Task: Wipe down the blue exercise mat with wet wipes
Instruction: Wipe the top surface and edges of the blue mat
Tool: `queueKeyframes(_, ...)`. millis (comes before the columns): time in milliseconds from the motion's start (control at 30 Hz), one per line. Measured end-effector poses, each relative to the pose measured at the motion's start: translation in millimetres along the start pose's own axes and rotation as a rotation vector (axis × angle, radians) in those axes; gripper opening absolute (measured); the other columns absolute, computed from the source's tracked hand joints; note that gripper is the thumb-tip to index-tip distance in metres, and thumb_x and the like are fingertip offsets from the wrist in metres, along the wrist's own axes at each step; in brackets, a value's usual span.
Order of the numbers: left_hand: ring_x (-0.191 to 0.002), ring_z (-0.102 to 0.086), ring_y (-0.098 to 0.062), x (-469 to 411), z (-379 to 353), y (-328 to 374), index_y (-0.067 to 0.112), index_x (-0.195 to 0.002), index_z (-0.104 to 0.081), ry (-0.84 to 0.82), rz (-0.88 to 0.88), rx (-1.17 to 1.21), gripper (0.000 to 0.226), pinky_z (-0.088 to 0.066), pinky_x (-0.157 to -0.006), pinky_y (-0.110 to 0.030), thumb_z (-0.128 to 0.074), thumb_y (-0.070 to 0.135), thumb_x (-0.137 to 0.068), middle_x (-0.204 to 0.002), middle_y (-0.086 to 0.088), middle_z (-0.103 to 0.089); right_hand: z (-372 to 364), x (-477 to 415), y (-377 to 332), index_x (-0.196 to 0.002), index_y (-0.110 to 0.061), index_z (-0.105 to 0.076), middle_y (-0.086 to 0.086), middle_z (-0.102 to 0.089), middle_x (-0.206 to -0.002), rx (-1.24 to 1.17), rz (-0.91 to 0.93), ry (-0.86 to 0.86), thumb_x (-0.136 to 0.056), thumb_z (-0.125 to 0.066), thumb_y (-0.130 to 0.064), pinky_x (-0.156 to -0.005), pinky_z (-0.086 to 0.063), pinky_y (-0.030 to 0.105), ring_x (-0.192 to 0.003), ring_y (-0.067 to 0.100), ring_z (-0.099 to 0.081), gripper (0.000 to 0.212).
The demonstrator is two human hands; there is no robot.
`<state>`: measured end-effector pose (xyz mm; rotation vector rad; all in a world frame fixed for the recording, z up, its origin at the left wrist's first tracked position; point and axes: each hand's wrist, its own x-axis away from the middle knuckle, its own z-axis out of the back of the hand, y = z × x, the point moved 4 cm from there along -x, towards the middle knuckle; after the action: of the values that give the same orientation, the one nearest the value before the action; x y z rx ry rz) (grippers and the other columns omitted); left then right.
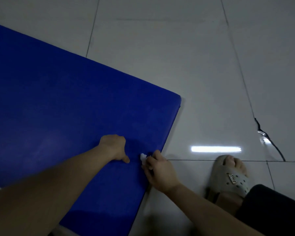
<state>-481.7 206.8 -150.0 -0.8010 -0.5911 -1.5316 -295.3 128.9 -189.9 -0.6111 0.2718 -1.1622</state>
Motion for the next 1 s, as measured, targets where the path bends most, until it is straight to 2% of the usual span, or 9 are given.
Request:
queueKeyframes(33, -0.090, -0.057, -0.013, -4, 10, 0, 0.022, -0.105, -0.054, 0.078, -0.005, -0.008, 0.068, -0.051, -0.074, -0.030, -0.076, 0.075, -0.067, -0.101, 0.005, -0.059, 2, -1, 2, -0.095, -0.015, -0.064, -0.002, -0.048, -0.099, -0.012, -0.002, 0.009, -0.104, -0.047, -0.036, -0.062, -0.051, 0.029, -0.068, 0.014, -0.052, 0.028)
queueKeyframes(100, -0.105, -0.055, -0.018, -17, 24, 1, 0.020, -0.123, -0.049, 0.177, -0.007, 0.010, 0.088, -0.052, -0.080, -0.034, -0.081, 0.073, -0.061, -0.121, 0.000, -0.054, 1, -4, 11, -0.101, -0.016, -0.062, -0.002, -0.046, -0.107, -0.023, -0.011, 0.007, -0.103, -0.052, -0.029, -0.068, -0.054, 0.031, -0.074, 0.014, -0.053, 0.016)
queueKeyframes(233, -0.121, -0.049, -0.024, -39, 24, 3, 0.018, -0.148, -0.028, -0.003, -0.003, 0.114, 0.125, -0.054, -0.092, -0.039, -0.089, 0.069, -0.052, -0.143, -0.007, -0.036, 11, -25, 32, -0.102, -0.013, -0.059, 0.001, -0.052, -0.108, -0.095, -0.094, 0.098, -0.100, -0.057, -0.024, -0.072, -0.054, 0.036, -0.081, 0.018, -0.057, 0.011)
queueKeyframes(333, -0.124, -0.048, -0.024, -46, 25, 3, 0.019, -0.151, -0.023, -0.066, -0.011, 0.110, 0.130, -0.055, -0.091, -0.039, -0.090, 0.068, -0.051, -0.148, -0.007, -0.033, 34, -70, 58, -0.102, -0.007, -0.064, 0.007, -0.056, -0.109, -0.098, -0.270, 0.215, -0.099, -0.060, -0.018, -0.077, -0.054, 0.040, -0.084, 0.024, -0.060, 0.012)
queueKeyframes(433, -0.125, -0.048, -0.024, -52, 23, 1, 0.018, -0.153, -0.021, -0.057, -0.019, 0.102, 0.132, -0.055, -0.091, -0.038, -0.090, 0.068, -0.052, -0.147, -0.007, -0.033, 65, -122, 89, -0.107, -0.006, -0.064, 0.009, -0.056, -0.117, -0.082, -0.389, 0.277, -0.099, -0.058, -0.015, -0.084, -0.052, 0.034, -0.091, 0.024, -0.061, 0.013)
queueKeyframes(633, -0.123, -0.048, -0.023, -56, 20, 2, 0.019, -0.150, -0.025, -0.065, -0.035, 0.138, 0.129, -0.053, -0.095, -0.038, -0.091, 0.066, -0.050, -0.144, -0.006, -0.035, 89, -164, 111, -0.102, -0.007, -0.061, 0.010, -0.056, -0.114, -0.055, -0.518, 0.331, -0.100, -0.057, -0.016, -0.078, -0.045, 0.029, -0.083, 0.017, -0.051, 0.011)
queueKeyframes(733, -0.122, -0.049, -0.022, -54, 21, 3, 0.020, -0.149, -0.026, -0.050, -0.037, 0.141, 0.128, -0.054, -0.095, -0.037, -0.091, 0.066, -0.050, -0.144, -0.006, -0.035, 65, -125, 87, -0.095, -0.011, -0.059, 0.006, -0.055, -0.109, -0.079, -0.459, 0.289, -0.100, -0.056, -0.018, -0.076, -0.043, 0.026, -0.081, 0.013, -0.050, 0.010)
queueKeyframes(867, -0.124, -0.048, -0.023, -51, 21, 2, 0.019, -0.151, -0.024, -0.035, -0.038, 0.158, 0.131, -0.053, -0.095, -0.038, -0.091, 0.066, -0.049, -0.147, -0.006, -0.034, 21, -53, 47, -0.094, -0.014, -0.063, 0.000, -0.054, -0.101, -0.039, -0.253, 0.163, -0.100, -0.056, -0.020, -0.074, -0.050, 0.030, -0.078, 0.013, -0.053, 0.011)
queueKeyframes(1000, -0.123, -0.049, -0.023, -50, 20, 2, 0.018, -0.151, -0.024, -0.029, -0.042, 0.160, 0.130, -0.053, -0.094, -0.037, -0.091, 0.067, -0.050, -0.146, -0.007, -0.035, 19, -46, 45, -0.095, -0.012, -0.062, 0.003, -0.056, -0.101, -0.004, -0.177, 0.101, -0.100, -0.058, -0.020, -0.073, -0.052, 0.033, -0.078, 0.018, -0.055, 0.010)
